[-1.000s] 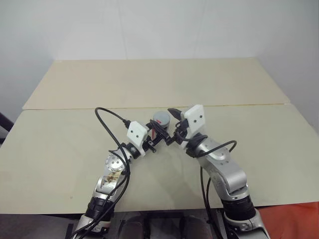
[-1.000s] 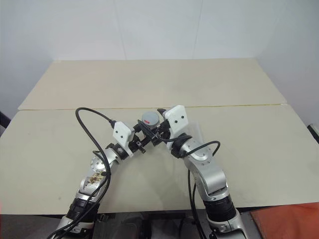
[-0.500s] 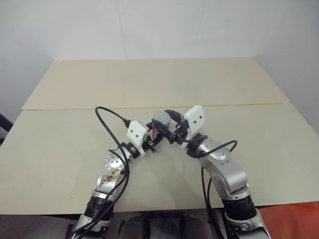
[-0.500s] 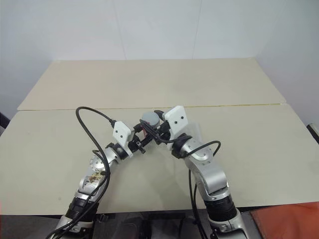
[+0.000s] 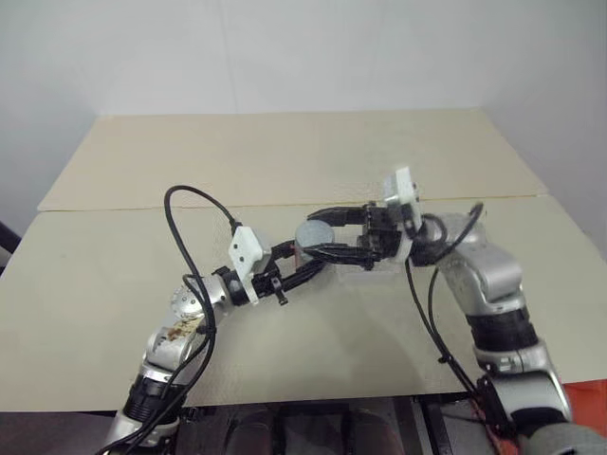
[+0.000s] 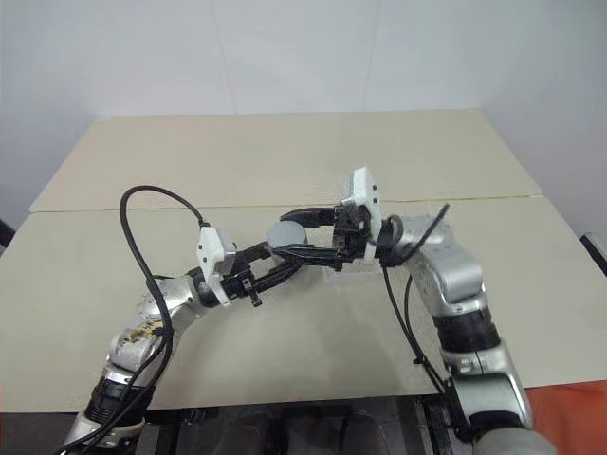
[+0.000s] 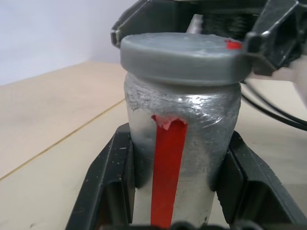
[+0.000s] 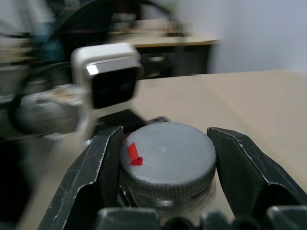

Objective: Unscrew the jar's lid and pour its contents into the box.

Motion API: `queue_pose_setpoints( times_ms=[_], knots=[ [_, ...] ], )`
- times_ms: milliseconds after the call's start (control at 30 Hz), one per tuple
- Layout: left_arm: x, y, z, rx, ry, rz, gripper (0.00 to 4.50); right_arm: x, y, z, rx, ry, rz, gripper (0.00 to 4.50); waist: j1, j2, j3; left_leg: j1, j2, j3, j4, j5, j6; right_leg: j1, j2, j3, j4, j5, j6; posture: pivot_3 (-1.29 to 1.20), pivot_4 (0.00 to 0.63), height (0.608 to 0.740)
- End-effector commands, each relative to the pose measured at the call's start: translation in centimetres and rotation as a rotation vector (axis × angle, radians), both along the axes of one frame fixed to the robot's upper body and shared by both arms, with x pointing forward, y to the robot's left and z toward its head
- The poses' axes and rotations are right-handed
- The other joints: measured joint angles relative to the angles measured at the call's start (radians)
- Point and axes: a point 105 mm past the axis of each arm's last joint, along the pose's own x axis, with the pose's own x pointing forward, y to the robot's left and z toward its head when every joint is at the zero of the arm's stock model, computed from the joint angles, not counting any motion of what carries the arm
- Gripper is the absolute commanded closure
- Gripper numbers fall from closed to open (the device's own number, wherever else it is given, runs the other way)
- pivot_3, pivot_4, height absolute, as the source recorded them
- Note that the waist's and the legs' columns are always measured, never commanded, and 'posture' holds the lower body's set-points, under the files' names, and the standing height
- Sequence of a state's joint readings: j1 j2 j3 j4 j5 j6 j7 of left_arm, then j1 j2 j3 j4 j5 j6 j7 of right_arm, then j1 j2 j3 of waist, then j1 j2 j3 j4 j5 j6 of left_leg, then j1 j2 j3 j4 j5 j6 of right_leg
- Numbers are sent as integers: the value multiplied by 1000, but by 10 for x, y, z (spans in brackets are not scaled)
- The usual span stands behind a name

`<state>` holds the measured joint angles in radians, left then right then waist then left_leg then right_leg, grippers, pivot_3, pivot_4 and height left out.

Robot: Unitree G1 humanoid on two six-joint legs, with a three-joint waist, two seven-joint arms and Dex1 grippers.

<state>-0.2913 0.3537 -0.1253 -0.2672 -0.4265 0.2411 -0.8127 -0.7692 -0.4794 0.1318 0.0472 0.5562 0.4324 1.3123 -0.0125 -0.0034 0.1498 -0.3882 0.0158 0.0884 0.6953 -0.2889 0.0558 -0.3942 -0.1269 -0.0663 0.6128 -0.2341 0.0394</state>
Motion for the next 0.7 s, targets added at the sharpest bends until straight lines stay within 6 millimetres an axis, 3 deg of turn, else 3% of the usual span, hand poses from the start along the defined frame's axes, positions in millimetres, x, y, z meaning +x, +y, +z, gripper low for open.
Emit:
queue_pose_setpoints(
  times_ms=[33,300,500,667,700],
  knots=[
    [-15,-16,27,-25,-109,-102,2638,-8,8,-7,-100,4,244,1730,0,0,0,0,0,0,0,0,0,0,0,0,0,0,0,0,150,740],
    [-16,-24,25,-27,-112,-104,2638,1,8,-13,-189,-27,326,1730,2,0,0,-1,0,0,0,0,0,-1,-1,-1,0,0,0,0,150,740],
    [-17,-23,21,-22,-93,-98,2638,14,1,-11,-134,-31,240,1730,1,0,0,-1,0,0,0,0,-1,-1,-1,-1,0,0,0,0,150,740],
    [-15,-24,18,-29,-83,-95,2638,12,-10,5,-61,-6,218,128,7,0,0,-1,0,0,0,0,-1,-1,-2,-1,1,0,0,0,150,740],
    [-15,-24,18,-31,-80,-95,2638,12,-12,7,-46,-22,199,53,11,0,0,-1,0,0,0,0,-1,-1,-2,-1,1,0,0,0,150,740]
  ],
)
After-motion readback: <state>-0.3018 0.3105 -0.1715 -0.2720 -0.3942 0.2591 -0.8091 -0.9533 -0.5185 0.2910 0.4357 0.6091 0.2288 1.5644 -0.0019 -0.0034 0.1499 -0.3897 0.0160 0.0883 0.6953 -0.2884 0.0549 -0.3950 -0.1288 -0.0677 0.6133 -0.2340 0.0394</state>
